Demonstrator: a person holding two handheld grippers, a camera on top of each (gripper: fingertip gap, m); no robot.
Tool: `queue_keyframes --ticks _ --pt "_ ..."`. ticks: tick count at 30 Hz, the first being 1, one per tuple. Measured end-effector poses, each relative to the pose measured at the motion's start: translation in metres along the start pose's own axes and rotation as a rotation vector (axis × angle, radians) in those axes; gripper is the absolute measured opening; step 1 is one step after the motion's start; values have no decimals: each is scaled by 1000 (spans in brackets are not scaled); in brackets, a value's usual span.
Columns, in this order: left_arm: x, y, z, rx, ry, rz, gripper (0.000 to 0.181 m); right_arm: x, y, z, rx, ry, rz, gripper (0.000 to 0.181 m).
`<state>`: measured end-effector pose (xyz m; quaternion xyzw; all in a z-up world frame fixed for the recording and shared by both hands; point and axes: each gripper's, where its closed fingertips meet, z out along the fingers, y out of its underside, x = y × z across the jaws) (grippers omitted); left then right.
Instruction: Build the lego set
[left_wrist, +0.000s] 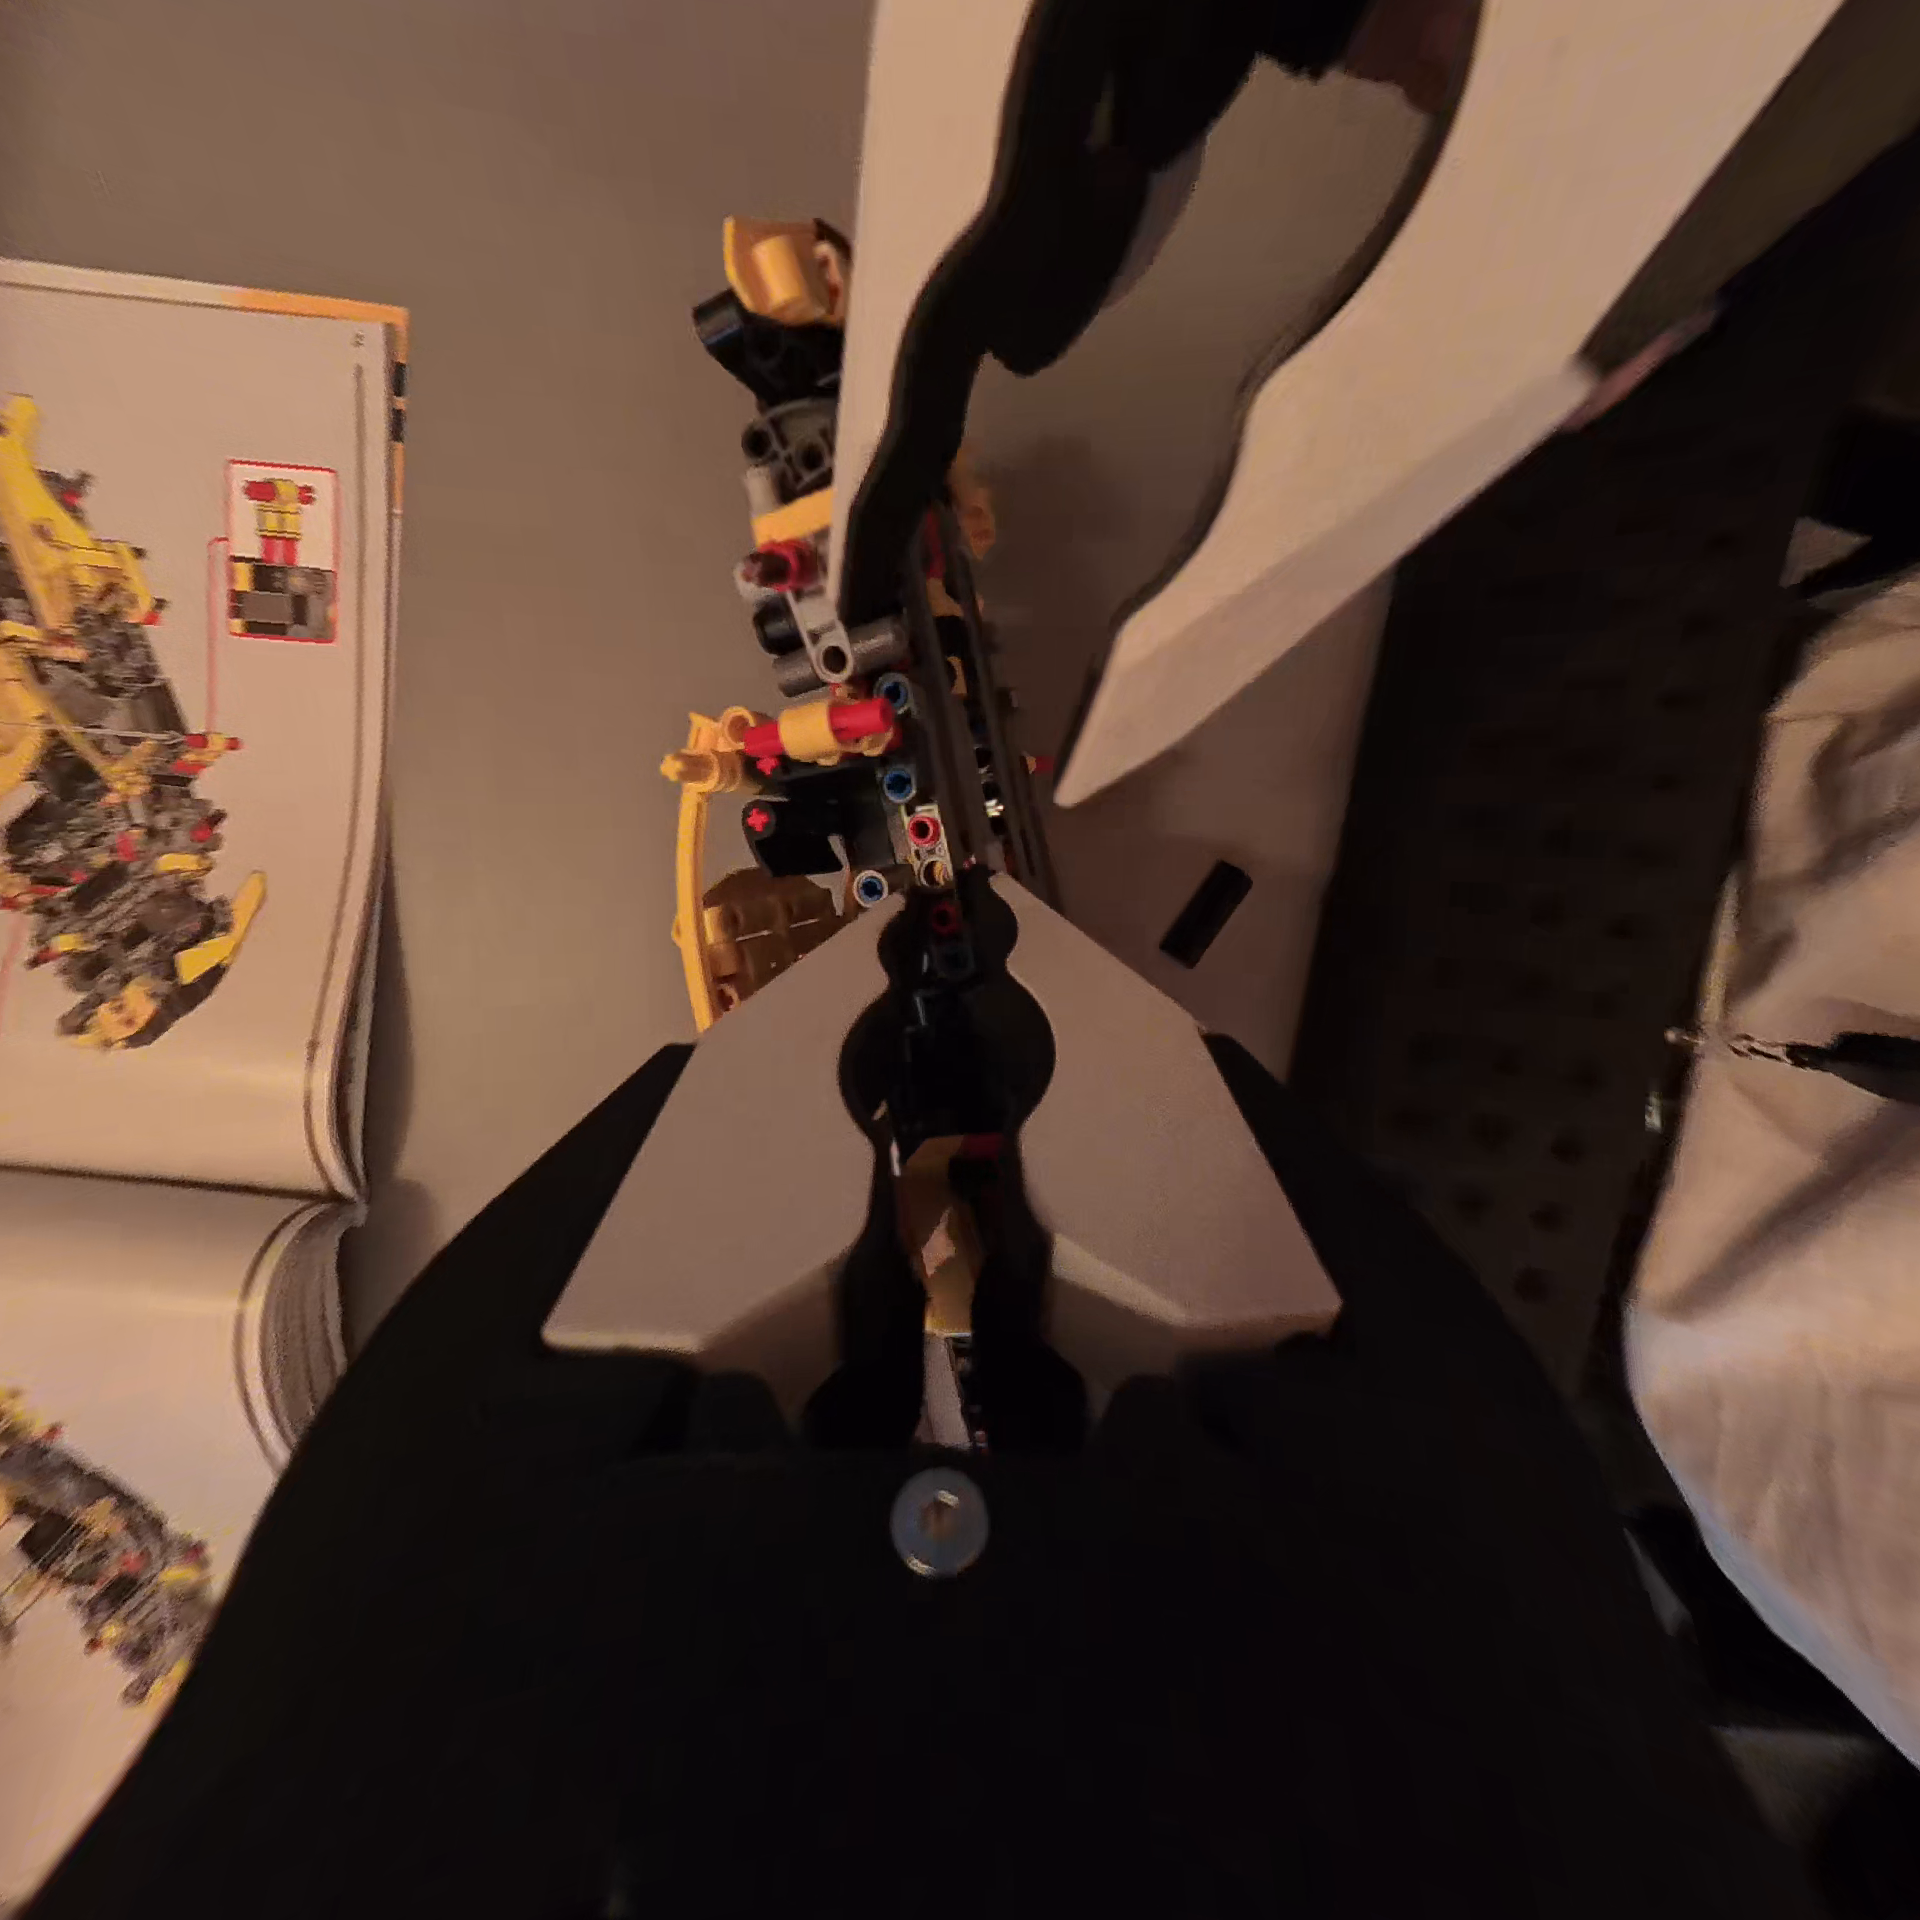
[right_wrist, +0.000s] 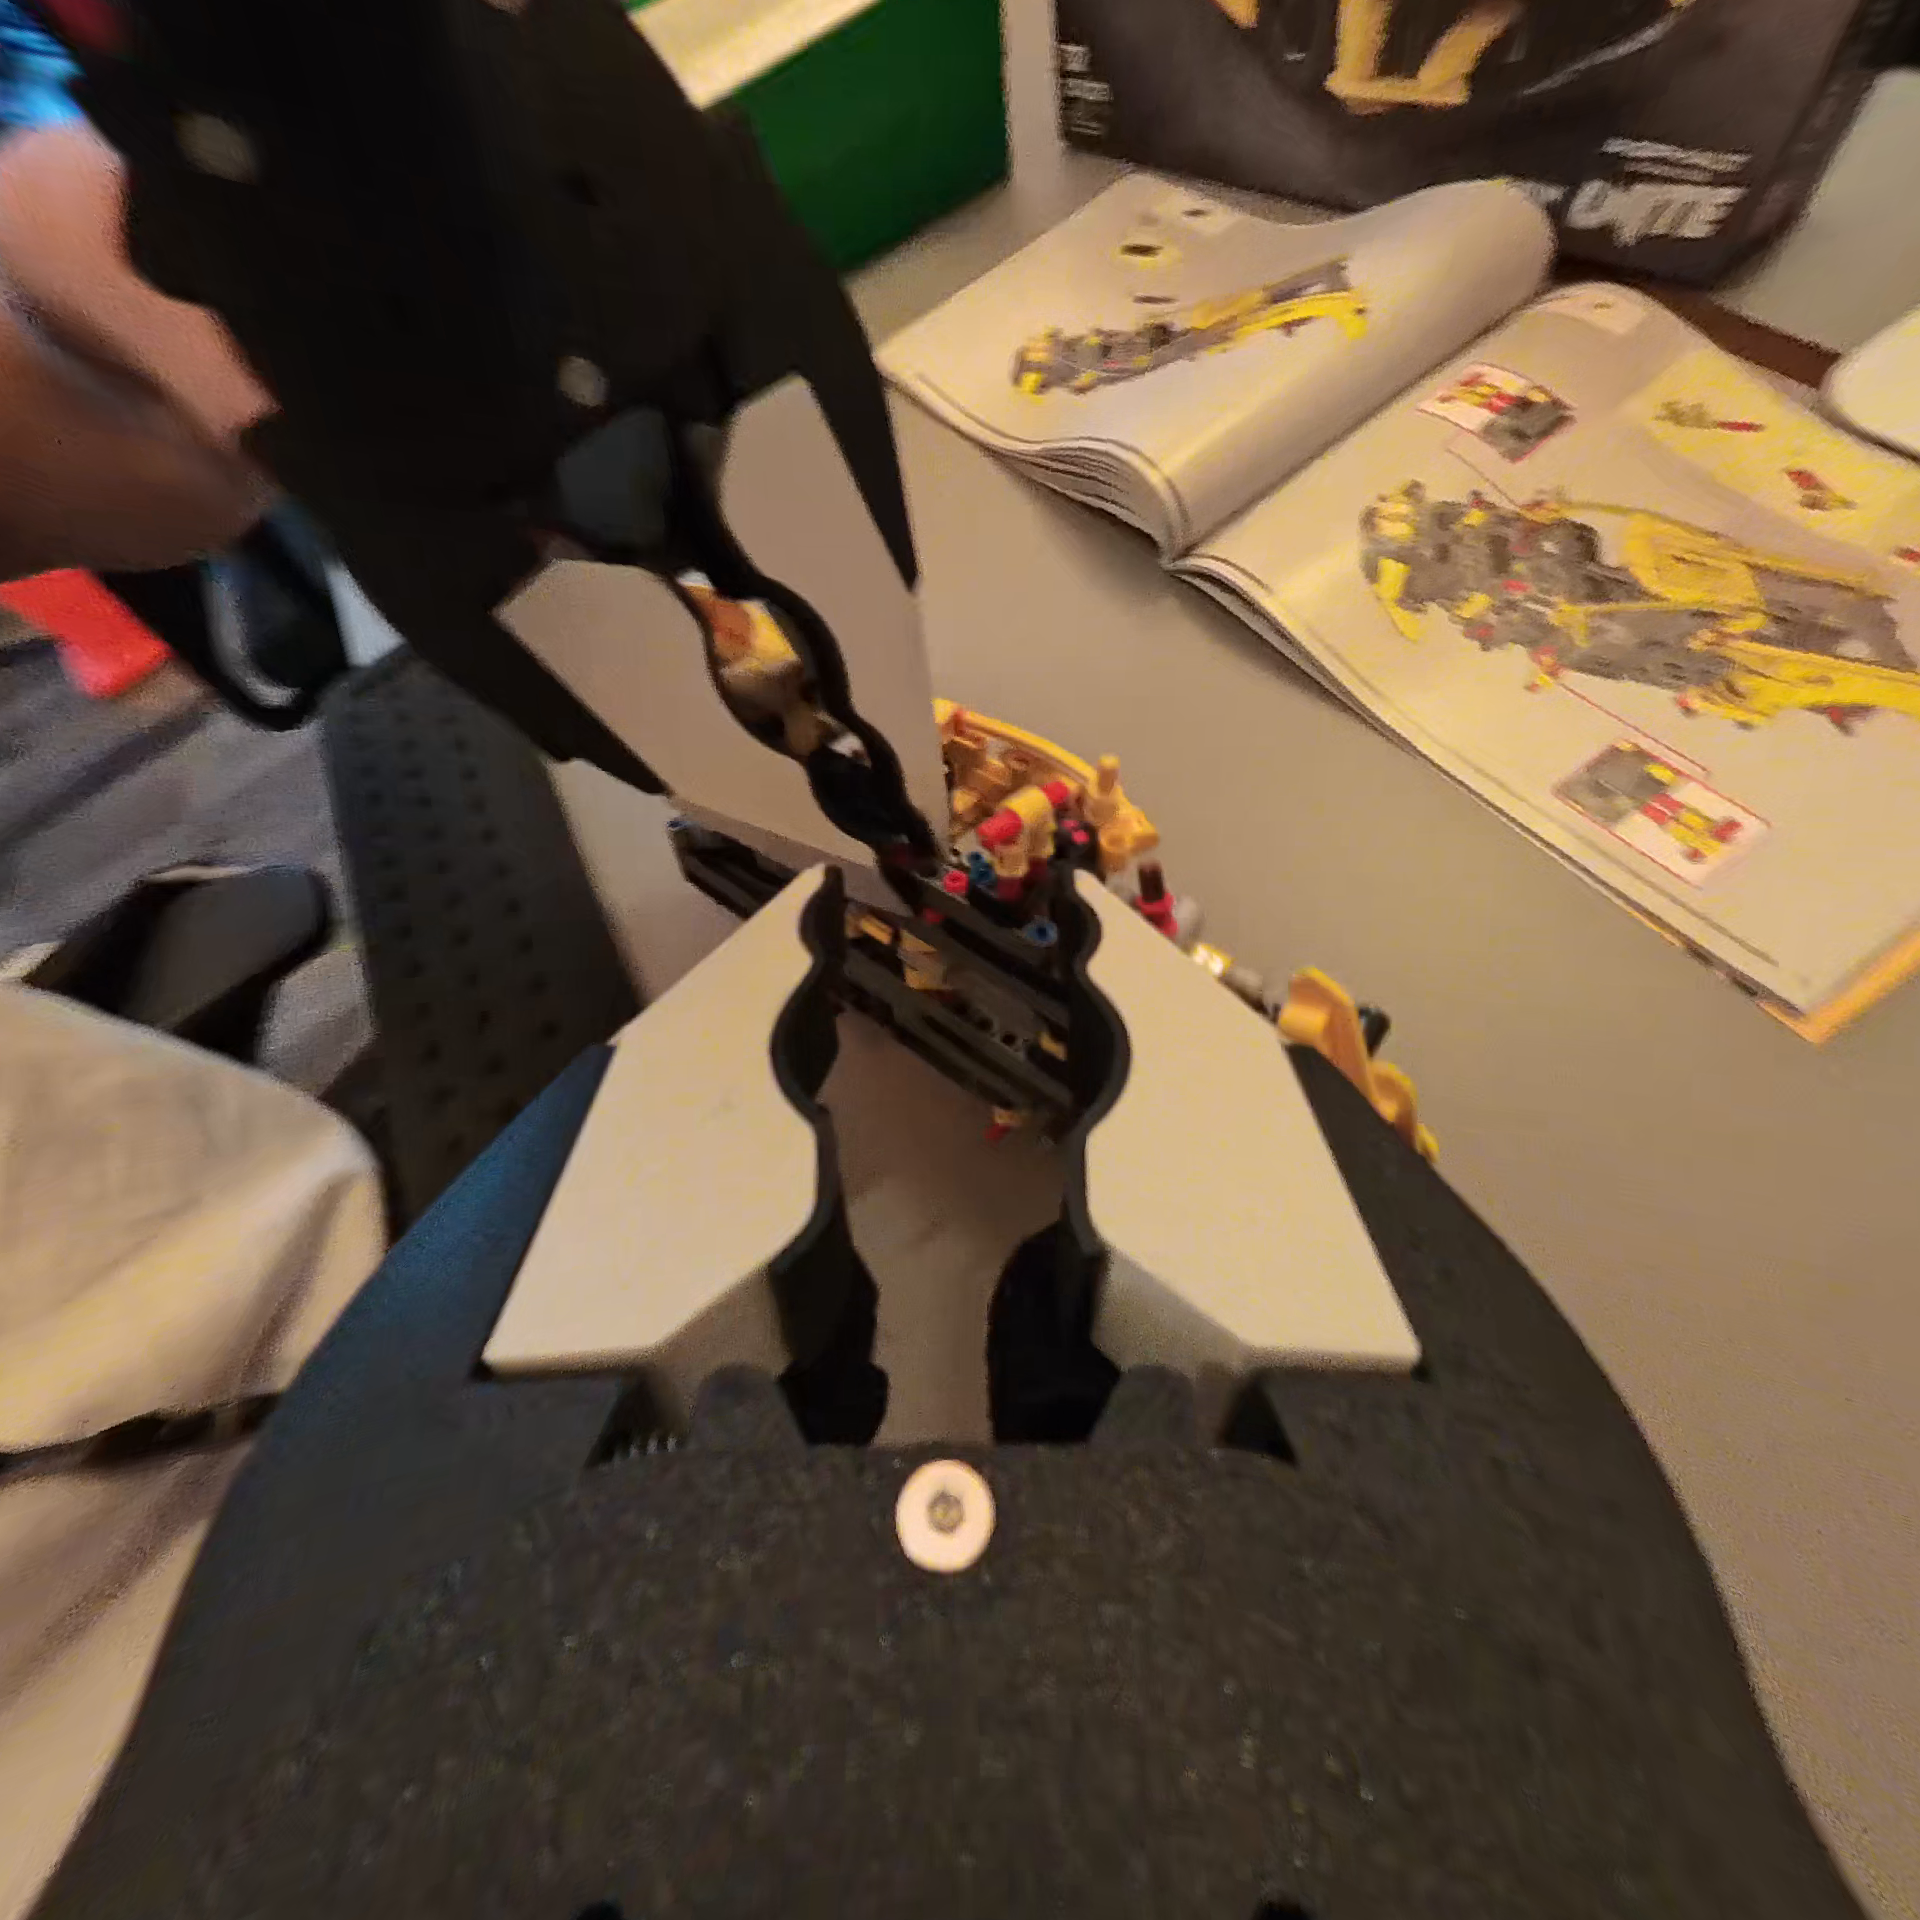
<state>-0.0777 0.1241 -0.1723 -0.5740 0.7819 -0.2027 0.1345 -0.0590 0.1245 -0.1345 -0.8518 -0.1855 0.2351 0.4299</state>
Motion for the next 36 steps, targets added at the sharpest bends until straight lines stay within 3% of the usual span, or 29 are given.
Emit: queue_keyframes --ticks 5,9,13,15,18,21,27,29,30,36 --pt "17 -2 4 -34 -171 74 7 0 15 -1 36 255 -1 32" --pt "28 -7 9 -42 -304 95 8 -1 28 -1 62 330 31 9" --pt "36 -19 5 76 -349 83 11 0 32 -8 137 389 43 6" --pt "46 -21 -8 197 -245 3 44 1 32 -9 140 400 36 6" --pt "37 -14 -34 366 -187 -143 58 2 31 -8 123 402 39 5" --pt "27 5 -33 402 -233 -199 74 5 30 -7 119 410 36 5" --pt "36 21 -13 362 -201 -201 72 7 29 -7 100 421 23 5" --pt "36 22 -13 361 -213 -197 67 7 29 -7 95 420 22 5" --pt "36 22 -14 365 -208 -202 55 7 29 -7 99 416 27 5" --pt "35 22 -14 403 -193 -226 55 6 30 -11 113 384 59 5"
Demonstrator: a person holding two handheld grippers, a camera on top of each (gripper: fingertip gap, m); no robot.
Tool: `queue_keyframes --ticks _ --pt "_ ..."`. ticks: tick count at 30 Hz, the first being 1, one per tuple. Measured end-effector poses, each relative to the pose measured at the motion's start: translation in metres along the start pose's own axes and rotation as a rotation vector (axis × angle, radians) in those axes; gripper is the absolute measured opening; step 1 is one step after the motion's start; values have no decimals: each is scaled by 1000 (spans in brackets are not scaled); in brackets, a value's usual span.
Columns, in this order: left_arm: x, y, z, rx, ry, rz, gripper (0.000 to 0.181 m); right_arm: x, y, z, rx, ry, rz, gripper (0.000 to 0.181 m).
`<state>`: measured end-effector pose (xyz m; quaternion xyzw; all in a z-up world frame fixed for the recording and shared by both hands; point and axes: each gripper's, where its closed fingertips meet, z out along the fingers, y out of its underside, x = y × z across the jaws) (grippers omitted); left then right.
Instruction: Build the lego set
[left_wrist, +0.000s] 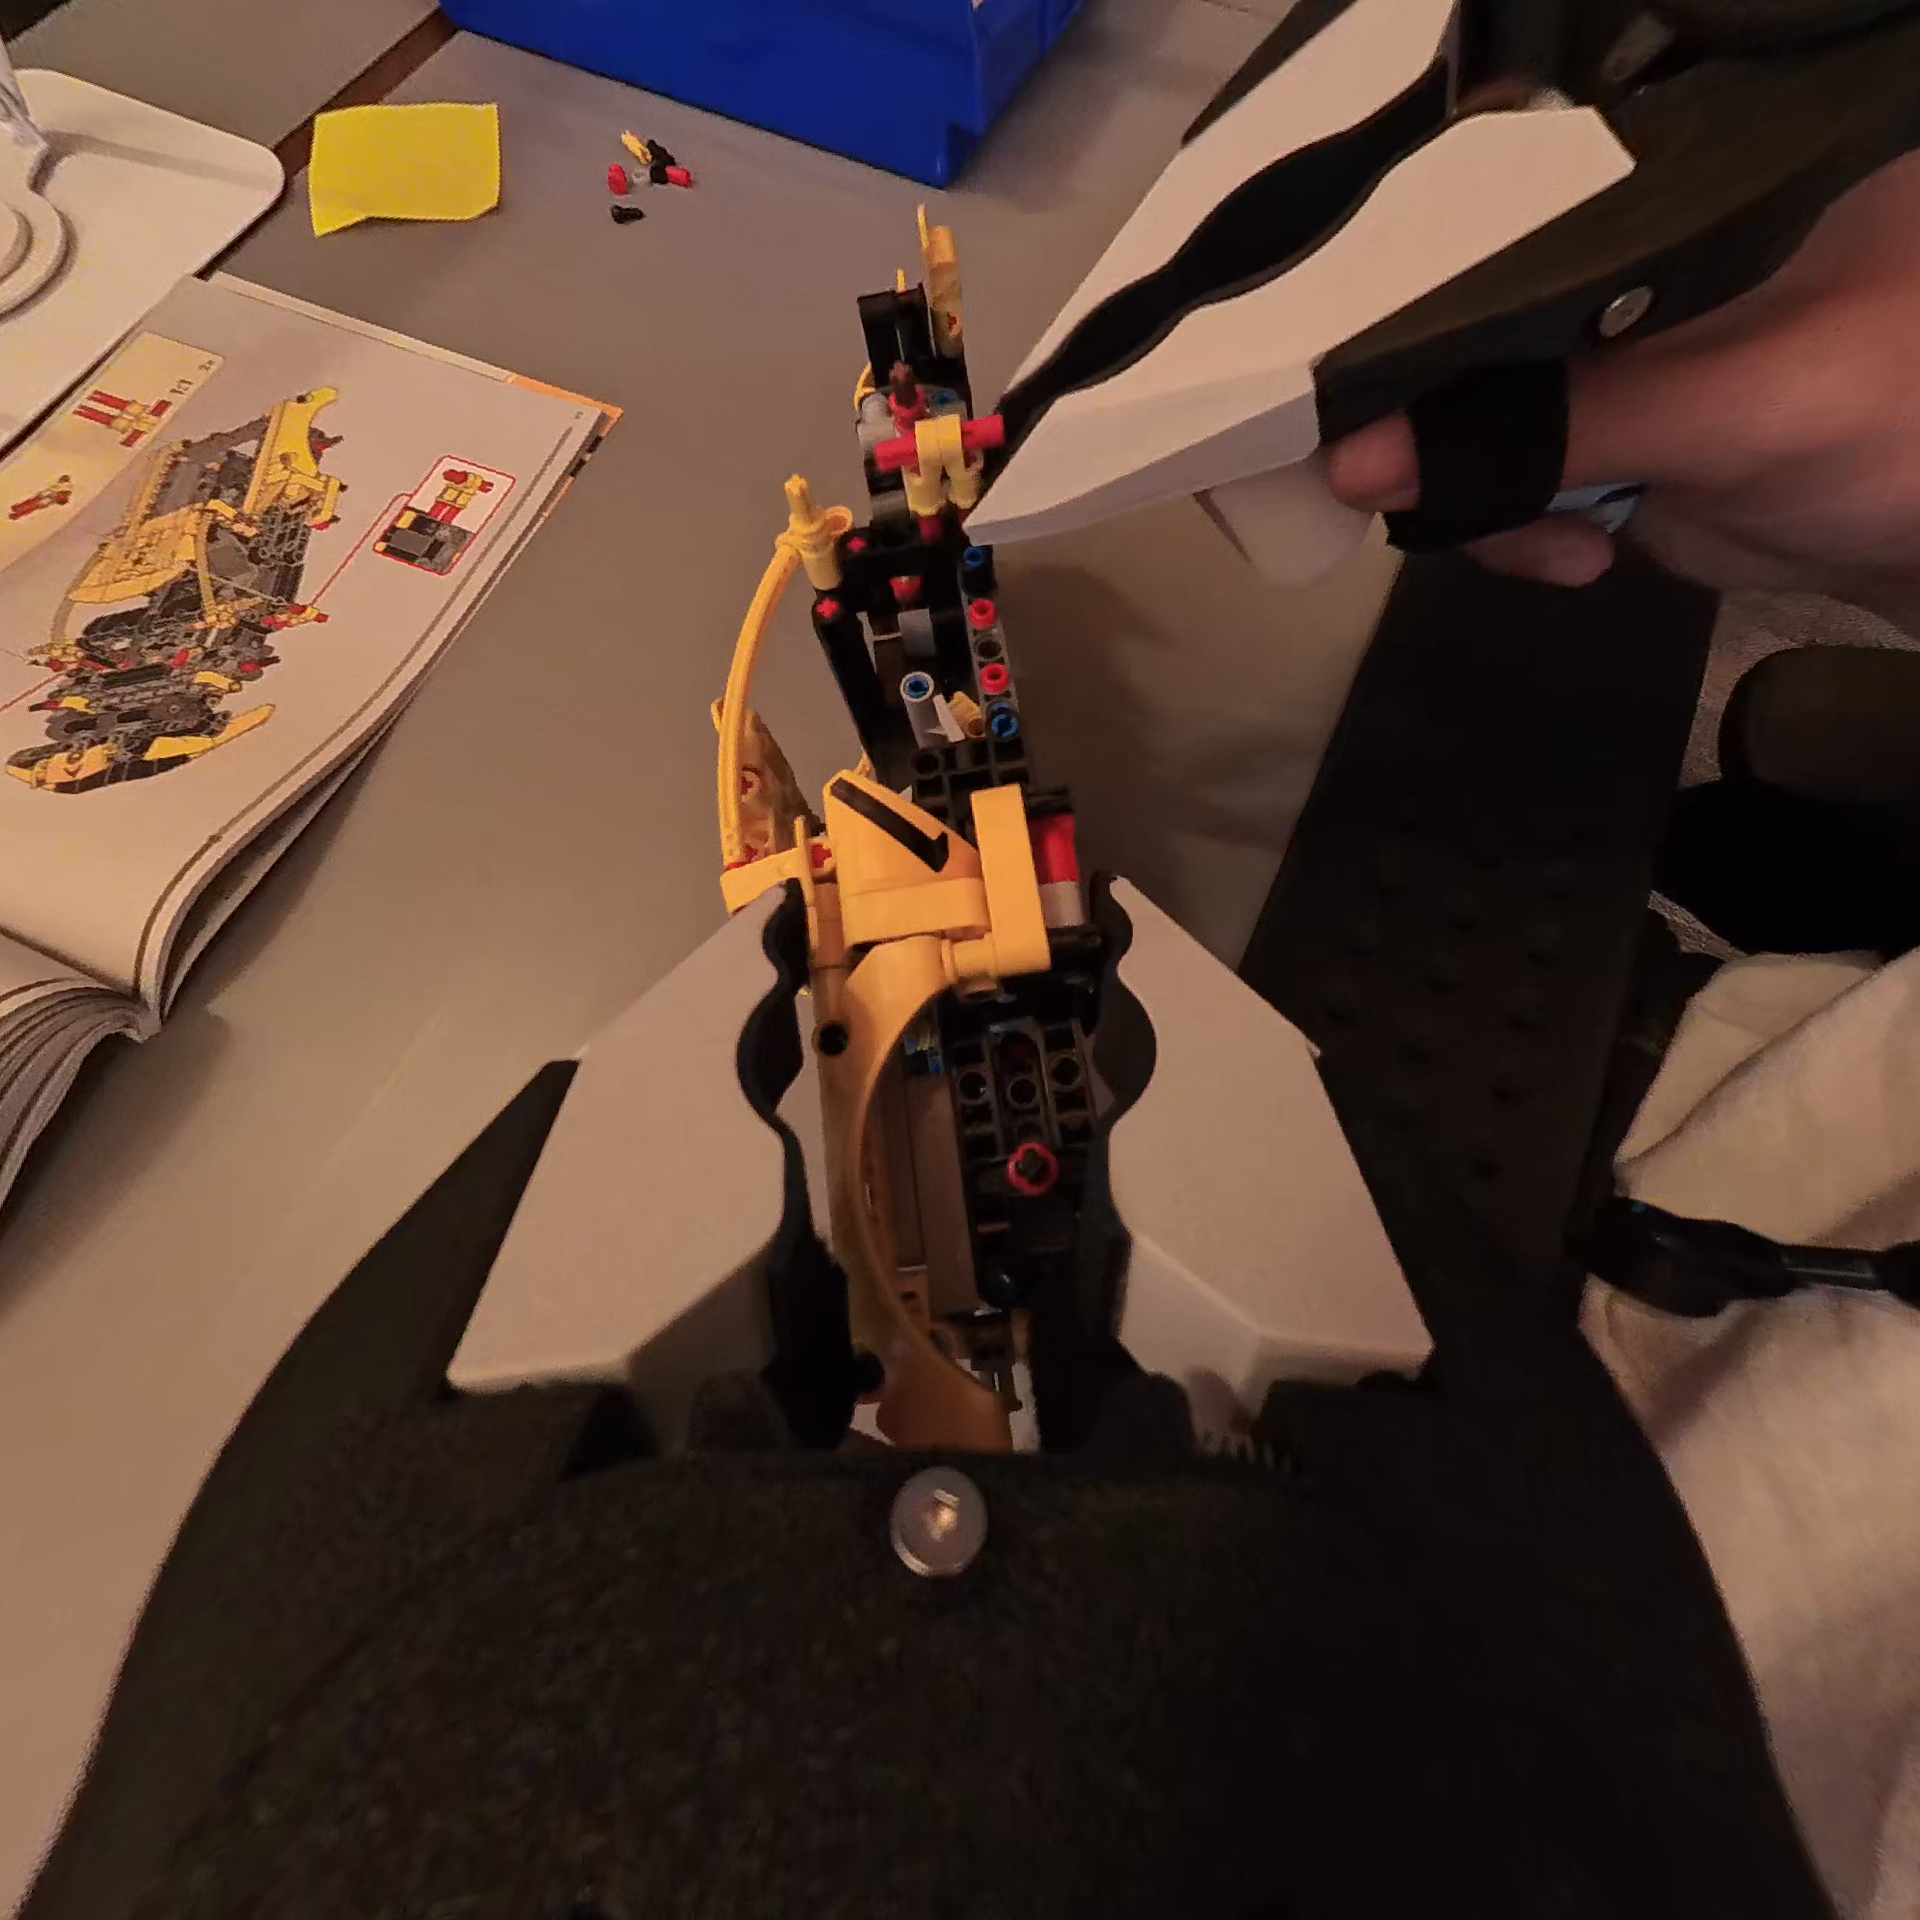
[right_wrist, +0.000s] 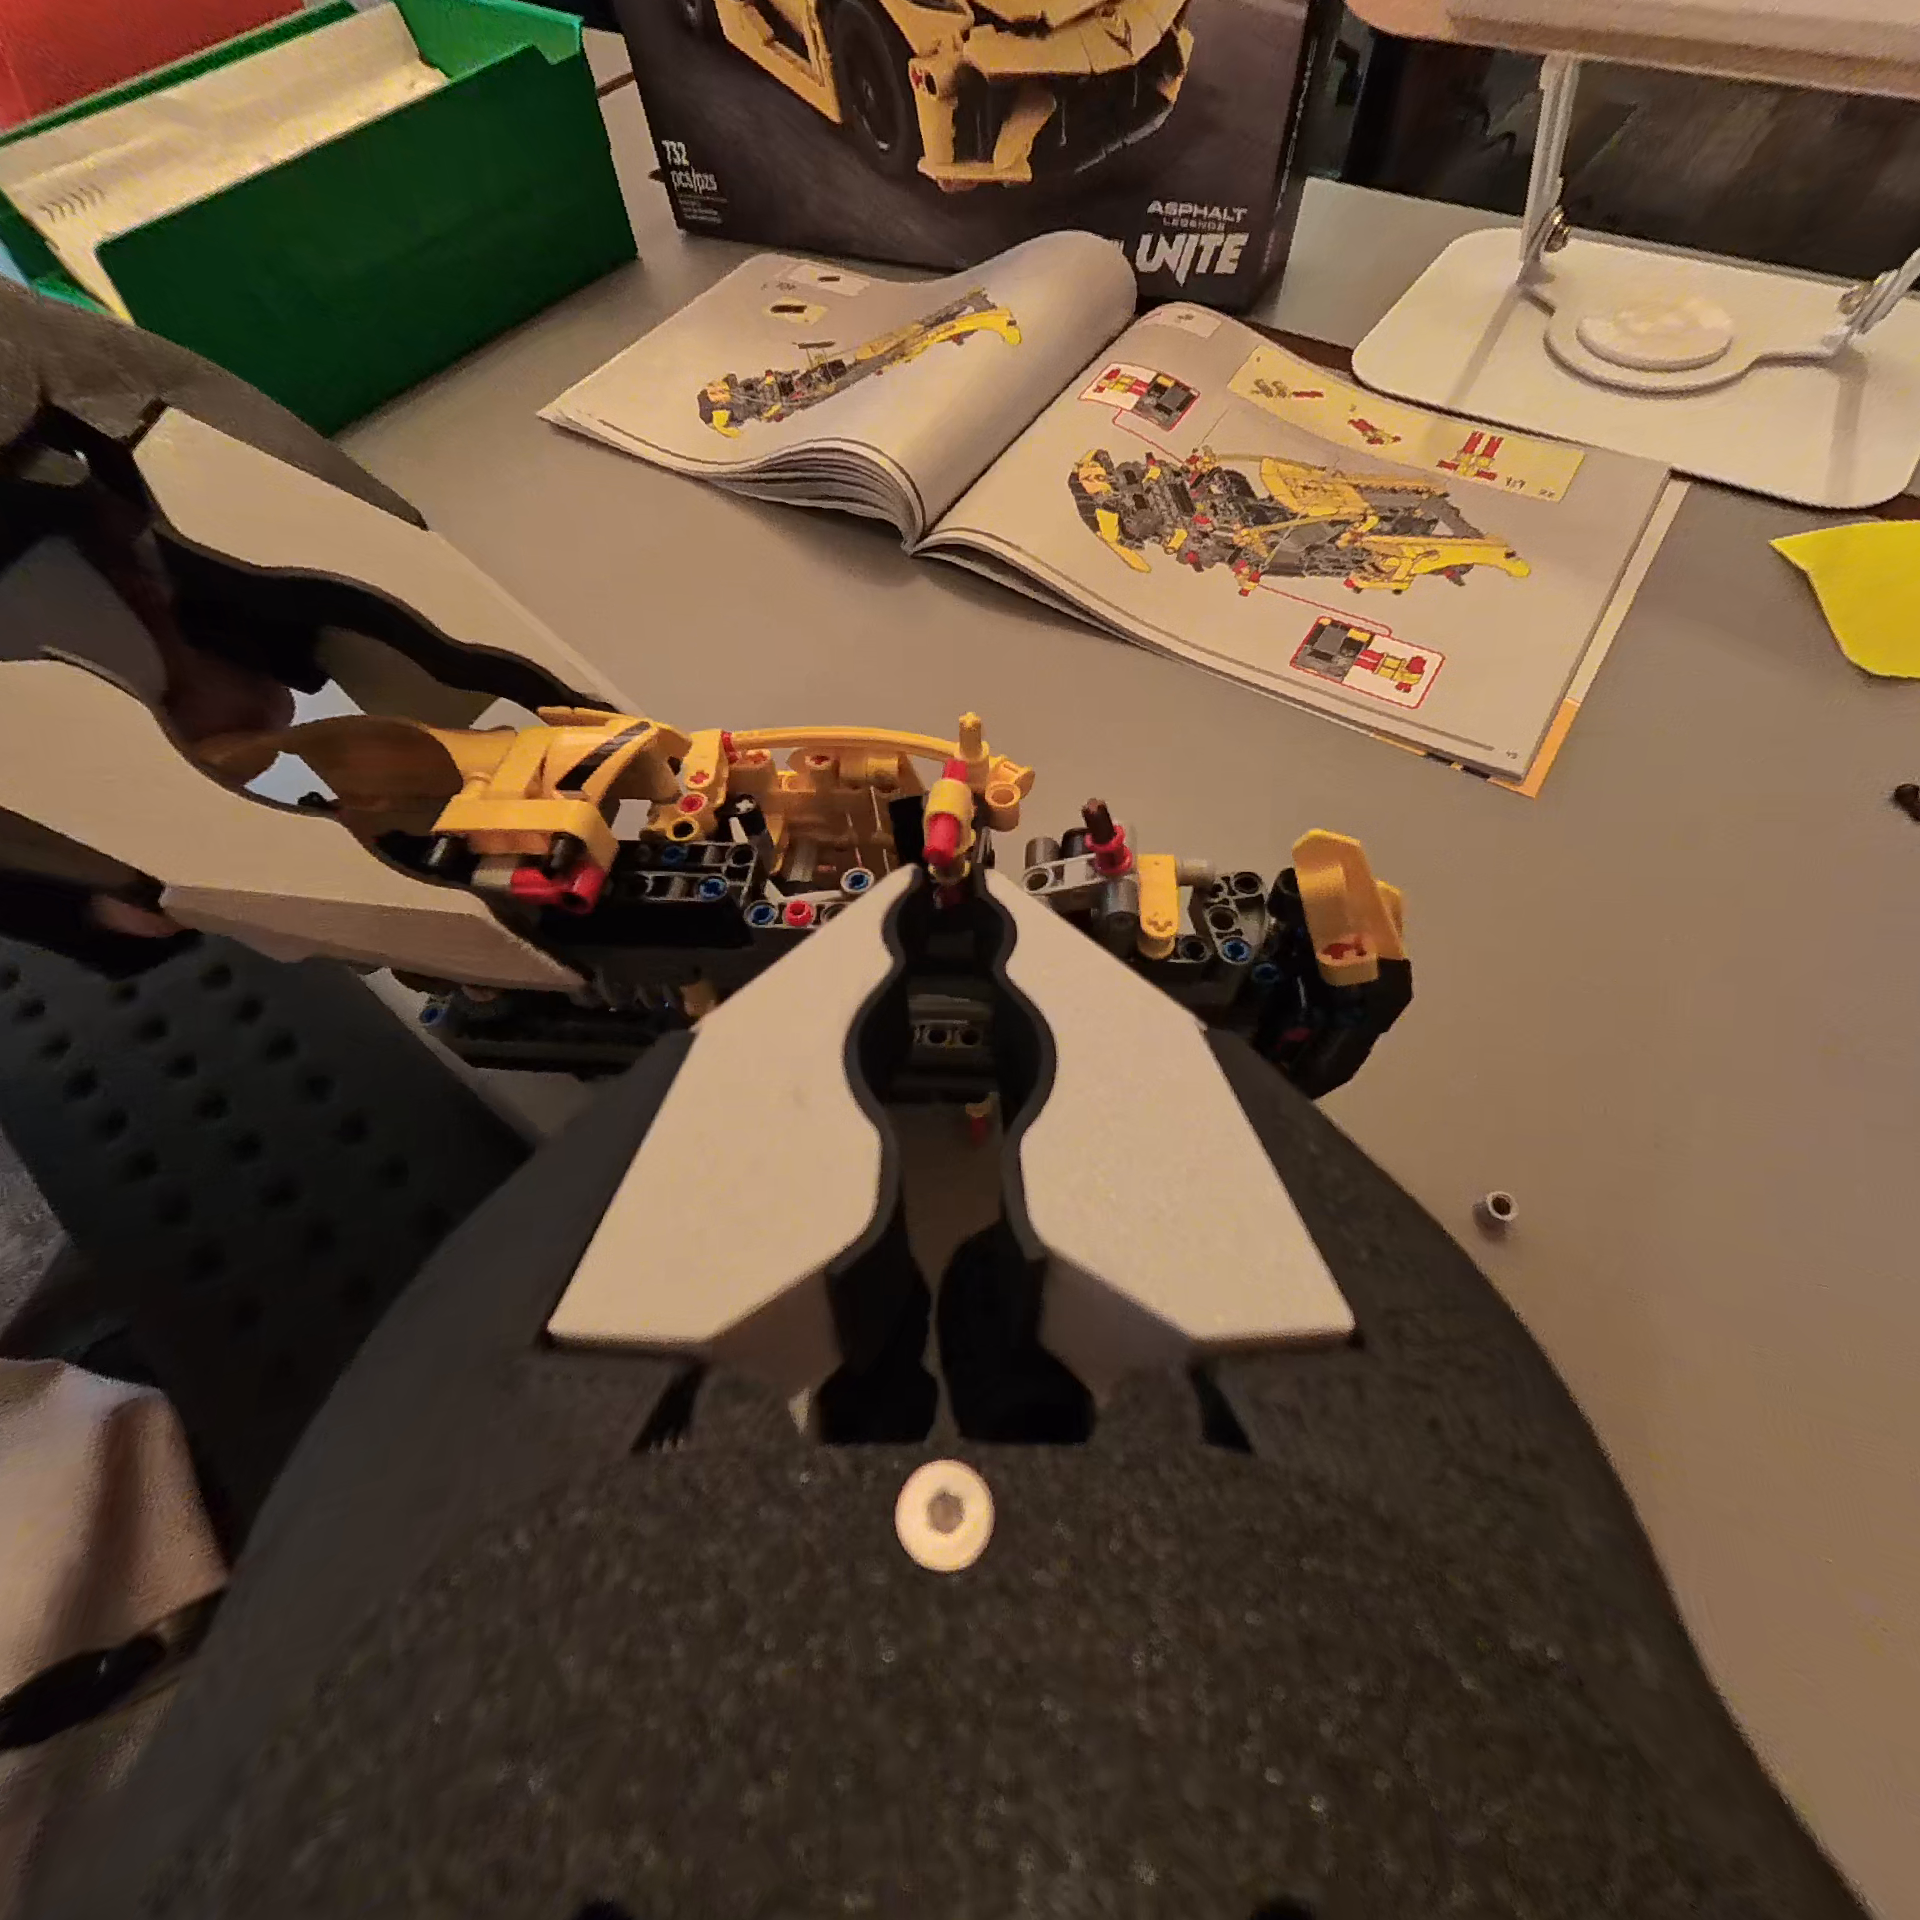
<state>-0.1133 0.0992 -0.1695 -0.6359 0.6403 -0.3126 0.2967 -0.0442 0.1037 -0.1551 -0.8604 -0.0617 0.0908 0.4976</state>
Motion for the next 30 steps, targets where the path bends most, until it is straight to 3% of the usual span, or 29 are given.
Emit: queue_keyframes --ticks 8,13,18,20,23,27,30 --pt "1 -1 0 35 2 1 54 1 1 0 -2 108 -282 3" --pt "-2 -2 1 38 3 -14 54 4 -1 2 -22 158 -323 2" --pt "-2 -2 2 35 -4 -34 54 2 -4 3 22 -23 26 7" --pt "-1 -2 2 35 -10 -24 54 1 -8 2 41 -57 76 8" --pt "-1 -2 2 36 -14 -28 54 2 -8 3 20 -21 2 5" --pt "0 -2 2 36 -17 -19 54 4 -5 2 2 80 -255 4" --pt "0 -2 2 36 -17 -21 53 4 -5 2 -9 100 -299 4"
